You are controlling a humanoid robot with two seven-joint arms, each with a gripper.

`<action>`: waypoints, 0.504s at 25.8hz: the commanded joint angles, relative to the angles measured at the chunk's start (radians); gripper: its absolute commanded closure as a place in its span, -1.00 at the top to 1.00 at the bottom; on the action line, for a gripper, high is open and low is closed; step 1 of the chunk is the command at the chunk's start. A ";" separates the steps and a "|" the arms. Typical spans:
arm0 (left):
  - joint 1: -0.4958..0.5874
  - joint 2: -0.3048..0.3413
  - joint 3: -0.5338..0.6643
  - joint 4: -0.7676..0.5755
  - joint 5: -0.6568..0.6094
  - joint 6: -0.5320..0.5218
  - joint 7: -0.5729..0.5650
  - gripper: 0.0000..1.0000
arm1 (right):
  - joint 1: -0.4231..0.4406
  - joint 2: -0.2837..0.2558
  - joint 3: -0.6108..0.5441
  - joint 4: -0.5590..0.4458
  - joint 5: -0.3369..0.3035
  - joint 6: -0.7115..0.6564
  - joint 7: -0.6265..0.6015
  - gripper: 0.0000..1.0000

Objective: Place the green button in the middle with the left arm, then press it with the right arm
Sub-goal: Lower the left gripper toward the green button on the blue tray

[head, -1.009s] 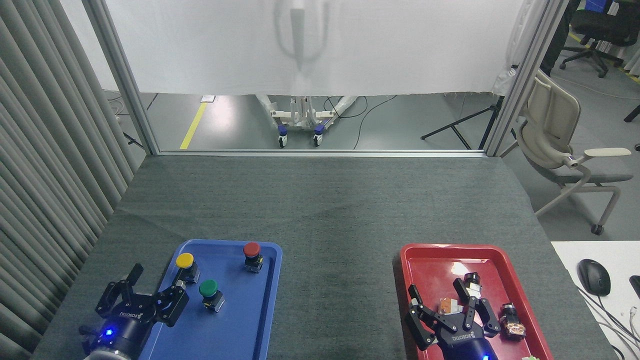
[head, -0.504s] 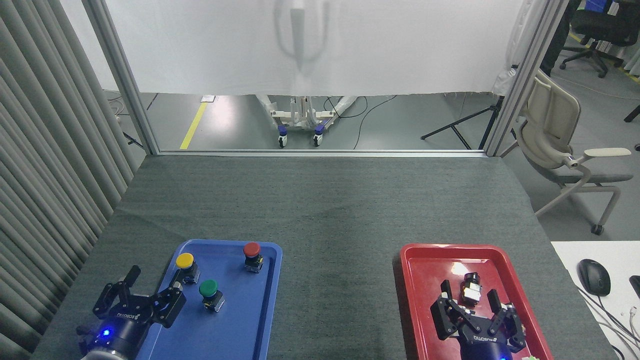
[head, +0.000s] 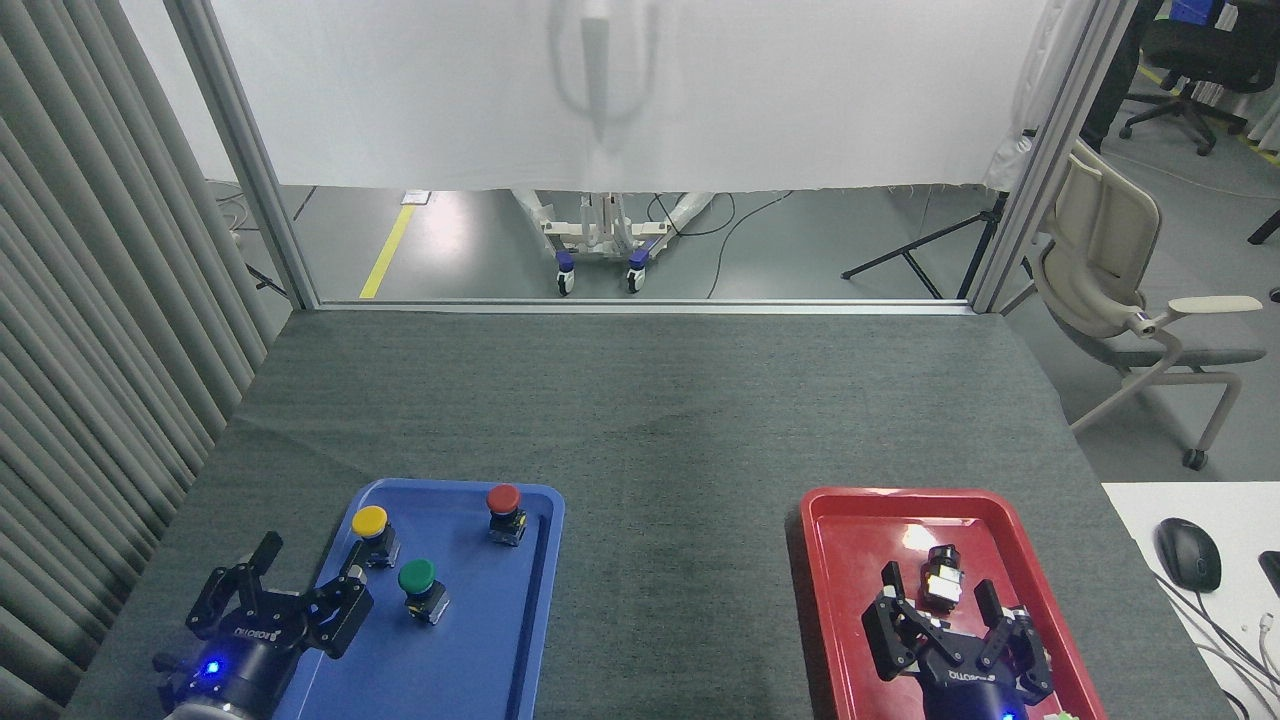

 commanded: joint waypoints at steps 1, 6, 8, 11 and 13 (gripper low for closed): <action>0.002 -0.001 0.000 -0.005 0.000 0.003 0.003 0.99 | 0.000 0.000 -0.002 0.000 0.000 -0.001 0.001 1.00; 0.010 -0.001 -0.002 -0.013 0.000 -0.003 0.006 0.99 | 0.000 -0.005 -0.015 -0.001 -0.001 -0.001 0.001 1.00; 0.017 -0.003 -0.003 -0.016 0.000 -0.001 0.006 0.99 | 0.000 -0.010 -0.018 0.000 -0.001 -0.001 0.001 1.00; 0.022 -0.009 -0.008 -0.014 -0.002 0.000 0.006 0.98 | 0.000 -0.014 -0.018 0.000 -0.001 -0.001 0.001 1.00; 0.022 -0.015 -0.022 -0.010 -0.008 0.000 0.007 0.98 | 0.000 -0.013 -0.018 -0.001 -0.001 -0.001 0.001 1.00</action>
